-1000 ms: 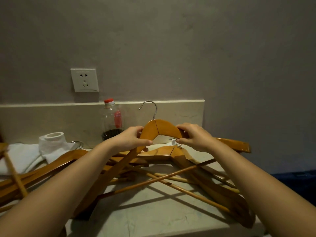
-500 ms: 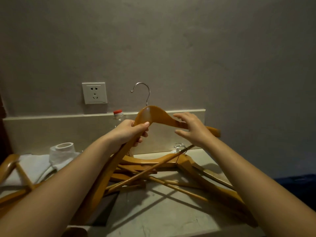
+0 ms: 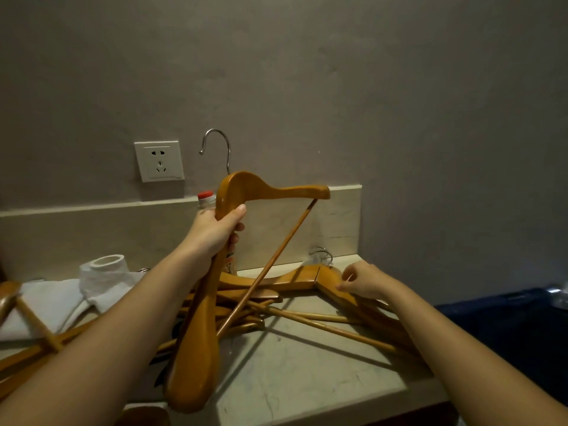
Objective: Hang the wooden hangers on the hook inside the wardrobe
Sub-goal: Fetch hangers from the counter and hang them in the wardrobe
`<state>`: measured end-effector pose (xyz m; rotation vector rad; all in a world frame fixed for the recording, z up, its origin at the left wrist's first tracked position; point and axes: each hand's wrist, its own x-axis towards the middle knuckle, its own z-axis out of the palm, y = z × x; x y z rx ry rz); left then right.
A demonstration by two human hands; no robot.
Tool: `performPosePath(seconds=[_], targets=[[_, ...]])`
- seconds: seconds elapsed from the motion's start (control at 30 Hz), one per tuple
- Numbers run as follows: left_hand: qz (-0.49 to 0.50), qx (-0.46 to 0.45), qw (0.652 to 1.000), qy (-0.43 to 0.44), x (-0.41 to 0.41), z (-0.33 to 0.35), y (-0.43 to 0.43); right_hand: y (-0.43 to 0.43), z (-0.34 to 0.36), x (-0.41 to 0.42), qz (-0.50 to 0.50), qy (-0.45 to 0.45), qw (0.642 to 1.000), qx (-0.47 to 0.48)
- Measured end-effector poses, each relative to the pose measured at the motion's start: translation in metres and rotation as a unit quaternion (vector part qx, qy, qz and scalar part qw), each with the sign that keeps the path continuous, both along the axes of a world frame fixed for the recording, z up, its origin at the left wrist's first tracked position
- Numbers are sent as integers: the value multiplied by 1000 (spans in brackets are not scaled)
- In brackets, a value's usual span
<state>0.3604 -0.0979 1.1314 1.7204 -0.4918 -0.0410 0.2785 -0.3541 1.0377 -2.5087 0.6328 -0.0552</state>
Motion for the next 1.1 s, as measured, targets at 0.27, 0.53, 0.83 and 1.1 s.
performPosePath(seconds=[0.27, 0.53, 0.83, 1.1], targets=[[3, 11, 1000, -20, -5, -6, 11, 2, -16, 14, -37, 81, 995, 34], [21, 13, 999, -28, -3, -6, 17, -2, -23, 7, -39, 12, 990, 134], [-5, -15, 1000, -19, -12, 2, 24, -11, -4, -20, -36, -18, 968, 246], [-63, -24, 997, -33, -39, 3, 43, 13, 18, -72, -71, -105, 904, 409]])
